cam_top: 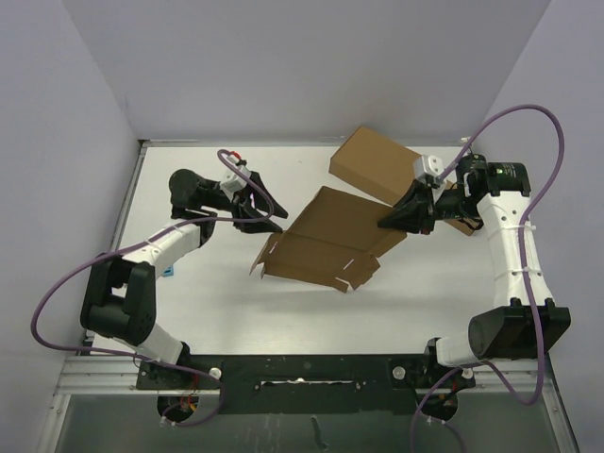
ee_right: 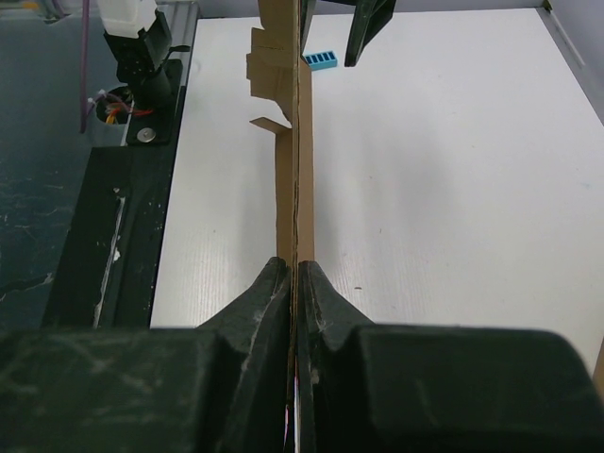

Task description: Fold the paper box

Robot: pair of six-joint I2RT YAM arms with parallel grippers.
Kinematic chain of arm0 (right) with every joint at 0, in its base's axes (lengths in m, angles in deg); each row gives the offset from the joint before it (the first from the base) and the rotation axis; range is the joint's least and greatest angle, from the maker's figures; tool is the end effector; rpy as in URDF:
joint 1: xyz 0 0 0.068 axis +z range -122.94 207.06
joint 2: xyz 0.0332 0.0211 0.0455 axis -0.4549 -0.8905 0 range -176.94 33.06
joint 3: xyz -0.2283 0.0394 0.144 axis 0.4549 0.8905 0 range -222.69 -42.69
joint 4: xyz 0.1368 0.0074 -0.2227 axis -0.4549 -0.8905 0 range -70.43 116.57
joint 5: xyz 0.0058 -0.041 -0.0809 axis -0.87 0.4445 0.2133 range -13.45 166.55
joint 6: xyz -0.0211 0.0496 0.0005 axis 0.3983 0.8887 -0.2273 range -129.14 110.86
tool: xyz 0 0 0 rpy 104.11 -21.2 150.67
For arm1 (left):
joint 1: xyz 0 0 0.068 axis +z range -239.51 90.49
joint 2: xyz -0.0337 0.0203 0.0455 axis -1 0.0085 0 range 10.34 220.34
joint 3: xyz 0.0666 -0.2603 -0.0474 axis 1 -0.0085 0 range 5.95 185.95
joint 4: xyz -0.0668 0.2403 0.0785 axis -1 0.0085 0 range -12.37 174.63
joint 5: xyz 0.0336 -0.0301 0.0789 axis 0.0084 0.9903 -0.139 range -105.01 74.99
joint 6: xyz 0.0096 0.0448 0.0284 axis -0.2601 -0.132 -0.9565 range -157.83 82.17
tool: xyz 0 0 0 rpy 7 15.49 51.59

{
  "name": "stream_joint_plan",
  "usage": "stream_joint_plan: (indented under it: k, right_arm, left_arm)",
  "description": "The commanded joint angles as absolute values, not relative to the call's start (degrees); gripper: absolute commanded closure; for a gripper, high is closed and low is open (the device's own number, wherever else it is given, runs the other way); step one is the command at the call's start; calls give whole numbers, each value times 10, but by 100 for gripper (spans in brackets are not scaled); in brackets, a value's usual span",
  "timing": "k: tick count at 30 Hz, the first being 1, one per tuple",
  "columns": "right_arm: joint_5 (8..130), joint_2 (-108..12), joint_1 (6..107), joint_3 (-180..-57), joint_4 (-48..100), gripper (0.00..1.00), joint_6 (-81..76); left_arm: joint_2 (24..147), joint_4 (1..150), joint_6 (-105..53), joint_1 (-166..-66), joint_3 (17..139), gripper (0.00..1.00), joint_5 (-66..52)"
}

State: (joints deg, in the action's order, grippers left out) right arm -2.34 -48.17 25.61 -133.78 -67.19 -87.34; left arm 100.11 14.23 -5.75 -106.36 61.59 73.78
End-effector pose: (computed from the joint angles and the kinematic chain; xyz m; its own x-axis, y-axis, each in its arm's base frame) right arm 0.2203 0.0294 0.3950 -0.1060 -0.1861 -0.9768 -0.9933 0.0646 0.0955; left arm 0.2965 -0.1269 0.3262 -0.0501 0.0035 -0.9987 0.9609 -0.2724 -0.0491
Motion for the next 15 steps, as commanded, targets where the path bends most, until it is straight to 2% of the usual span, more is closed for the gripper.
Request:
stream_joint_plan:
  k: [1, 15]
  right_arm:
    - [-56, -483, 253, -1362, -692, 100, -879]
    - [-62, -486, 253, -1369, -694, 100, -876]
  left_arm:
    - [952, 133, -56, -1065, 639, 59, 782]
    - [967, 139, -64, -1081, 636, 58, 782]
